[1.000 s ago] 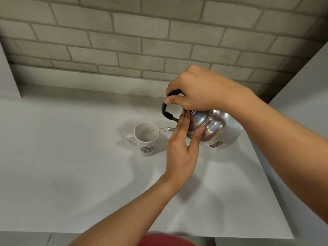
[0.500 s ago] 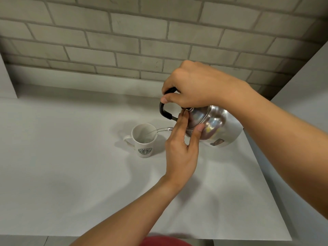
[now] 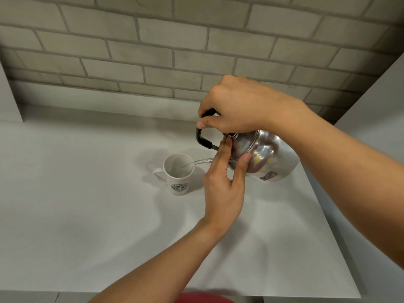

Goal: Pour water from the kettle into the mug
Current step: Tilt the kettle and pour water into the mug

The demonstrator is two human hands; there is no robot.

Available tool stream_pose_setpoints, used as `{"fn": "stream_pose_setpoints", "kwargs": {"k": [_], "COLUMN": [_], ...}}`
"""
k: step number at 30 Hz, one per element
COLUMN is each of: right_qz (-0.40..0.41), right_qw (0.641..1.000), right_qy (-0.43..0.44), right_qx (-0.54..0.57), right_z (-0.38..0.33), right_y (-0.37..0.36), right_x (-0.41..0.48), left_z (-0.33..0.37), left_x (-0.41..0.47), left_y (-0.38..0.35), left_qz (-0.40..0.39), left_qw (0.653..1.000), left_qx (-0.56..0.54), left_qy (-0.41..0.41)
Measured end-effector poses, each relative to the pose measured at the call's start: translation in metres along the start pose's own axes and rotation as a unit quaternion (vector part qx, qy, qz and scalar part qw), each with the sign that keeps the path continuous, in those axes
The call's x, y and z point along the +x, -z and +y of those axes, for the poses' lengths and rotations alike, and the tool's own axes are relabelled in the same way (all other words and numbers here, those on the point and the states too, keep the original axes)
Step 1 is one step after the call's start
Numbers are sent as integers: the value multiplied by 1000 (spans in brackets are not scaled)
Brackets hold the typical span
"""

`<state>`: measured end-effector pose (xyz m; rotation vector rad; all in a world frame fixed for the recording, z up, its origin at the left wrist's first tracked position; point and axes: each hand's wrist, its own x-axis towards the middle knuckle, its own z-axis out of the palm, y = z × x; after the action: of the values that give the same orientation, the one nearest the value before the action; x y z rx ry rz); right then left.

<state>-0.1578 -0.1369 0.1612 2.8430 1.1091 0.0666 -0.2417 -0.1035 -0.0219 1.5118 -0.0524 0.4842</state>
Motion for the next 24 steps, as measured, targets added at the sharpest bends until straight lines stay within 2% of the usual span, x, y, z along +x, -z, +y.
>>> {"fn": "stream_pose_setpoints", "kwargs": {"k": [24], "right_qz": [-23], "right_qw": [1000], "right_qy": [-7], "right_qx": [-8], "right_z": [-5], "right_y": [6], "right_x": [5], "left_z": [3], "left_x": [1], "left_y": [1], "left_qz": [5], "left_qw": [1000], "left_qx": [-26], "left_qy": [-6]}}
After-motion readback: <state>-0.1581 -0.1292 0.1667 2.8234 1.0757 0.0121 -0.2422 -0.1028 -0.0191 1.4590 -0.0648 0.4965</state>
